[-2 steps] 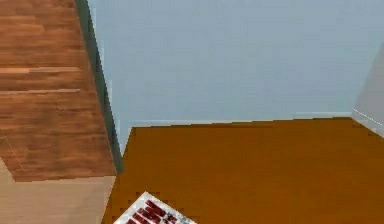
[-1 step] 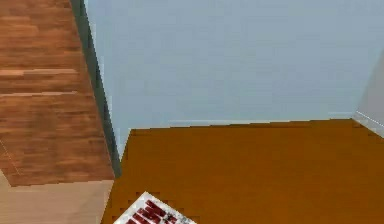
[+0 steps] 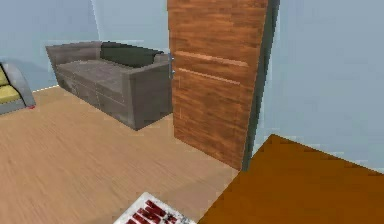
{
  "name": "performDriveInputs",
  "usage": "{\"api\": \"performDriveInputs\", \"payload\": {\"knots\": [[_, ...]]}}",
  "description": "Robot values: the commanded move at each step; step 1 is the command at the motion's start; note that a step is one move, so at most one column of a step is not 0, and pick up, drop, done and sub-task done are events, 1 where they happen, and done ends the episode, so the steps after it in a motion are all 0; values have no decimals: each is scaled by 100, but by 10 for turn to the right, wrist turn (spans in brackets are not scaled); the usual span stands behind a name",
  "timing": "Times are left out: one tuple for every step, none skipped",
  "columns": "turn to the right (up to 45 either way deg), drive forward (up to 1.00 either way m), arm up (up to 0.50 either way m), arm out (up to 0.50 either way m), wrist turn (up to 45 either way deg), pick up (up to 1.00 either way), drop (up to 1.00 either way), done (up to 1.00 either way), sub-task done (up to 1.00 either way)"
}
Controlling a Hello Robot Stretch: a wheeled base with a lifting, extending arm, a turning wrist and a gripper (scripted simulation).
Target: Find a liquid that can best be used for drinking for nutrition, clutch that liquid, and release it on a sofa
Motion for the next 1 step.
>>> {"api": "performDriveInputs", "payload": {"knots": [[-30, 0, 0, 0, 0, 0, 0, 0, 0]]}}
